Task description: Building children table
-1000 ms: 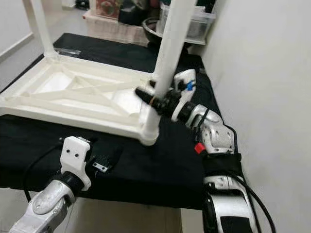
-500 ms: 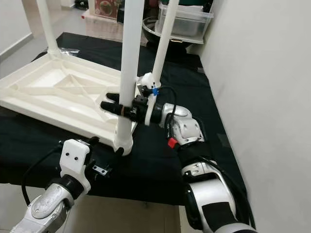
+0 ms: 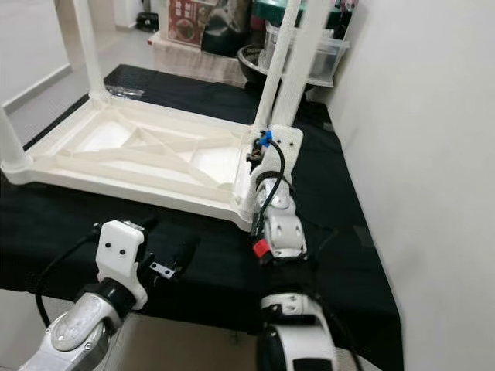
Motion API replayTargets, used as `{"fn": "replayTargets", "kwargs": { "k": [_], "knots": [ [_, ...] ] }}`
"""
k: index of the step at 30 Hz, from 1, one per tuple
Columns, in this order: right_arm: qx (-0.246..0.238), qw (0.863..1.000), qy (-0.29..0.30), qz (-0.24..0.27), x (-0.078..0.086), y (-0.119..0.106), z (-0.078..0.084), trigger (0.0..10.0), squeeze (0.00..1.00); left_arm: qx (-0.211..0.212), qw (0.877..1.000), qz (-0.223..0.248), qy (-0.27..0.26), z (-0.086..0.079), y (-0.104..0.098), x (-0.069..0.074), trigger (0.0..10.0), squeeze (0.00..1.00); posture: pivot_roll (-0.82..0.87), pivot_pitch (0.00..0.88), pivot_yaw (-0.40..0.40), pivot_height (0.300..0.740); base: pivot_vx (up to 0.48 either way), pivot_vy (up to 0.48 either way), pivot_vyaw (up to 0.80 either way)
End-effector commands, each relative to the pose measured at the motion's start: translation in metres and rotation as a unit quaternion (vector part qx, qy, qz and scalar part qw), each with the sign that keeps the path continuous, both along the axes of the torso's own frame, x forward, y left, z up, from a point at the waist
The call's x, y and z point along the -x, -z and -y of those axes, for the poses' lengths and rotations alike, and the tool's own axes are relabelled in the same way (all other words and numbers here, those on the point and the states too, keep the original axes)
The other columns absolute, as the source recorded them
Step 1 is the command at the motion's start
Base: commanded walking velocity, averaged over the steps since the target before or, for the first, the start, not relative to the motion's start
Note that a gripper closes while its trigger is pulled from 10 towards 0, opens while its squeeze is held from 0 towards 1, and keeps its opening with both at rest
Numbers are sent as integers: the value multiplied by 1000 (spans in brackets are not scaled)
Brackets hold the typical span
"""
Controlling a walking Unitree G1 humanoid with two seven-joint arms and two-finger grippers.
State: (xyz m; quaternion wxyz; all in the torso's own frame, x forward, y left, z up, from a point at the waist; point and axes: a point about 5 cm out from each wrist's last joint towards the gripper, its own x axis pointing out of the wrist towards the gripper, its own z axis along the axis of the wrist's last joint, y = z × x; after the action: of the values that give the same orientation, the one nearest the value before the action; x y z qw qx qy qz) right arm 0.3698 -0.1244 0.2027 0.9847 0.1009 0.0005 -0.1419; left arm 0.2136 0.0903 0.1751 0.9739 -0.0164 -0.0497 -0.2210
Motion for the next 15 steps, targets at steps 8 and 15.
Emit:
{"fn": "replayTargets", "kwargs": {
  "k": [8,15],
  "knots": [
    [-66,998,-16,-4,-2,9,-10,10000,1000,-6,1000,1,-4,0,-1,2,10000,0,137,52,-150,740,0,0,0],
    [-69,979,-170,94,-11,-24,-5,10000,0,-3,1000,0,-8,0,-1,1,10000,0,131,54,-148,740,0,0,0]
  ]
}}
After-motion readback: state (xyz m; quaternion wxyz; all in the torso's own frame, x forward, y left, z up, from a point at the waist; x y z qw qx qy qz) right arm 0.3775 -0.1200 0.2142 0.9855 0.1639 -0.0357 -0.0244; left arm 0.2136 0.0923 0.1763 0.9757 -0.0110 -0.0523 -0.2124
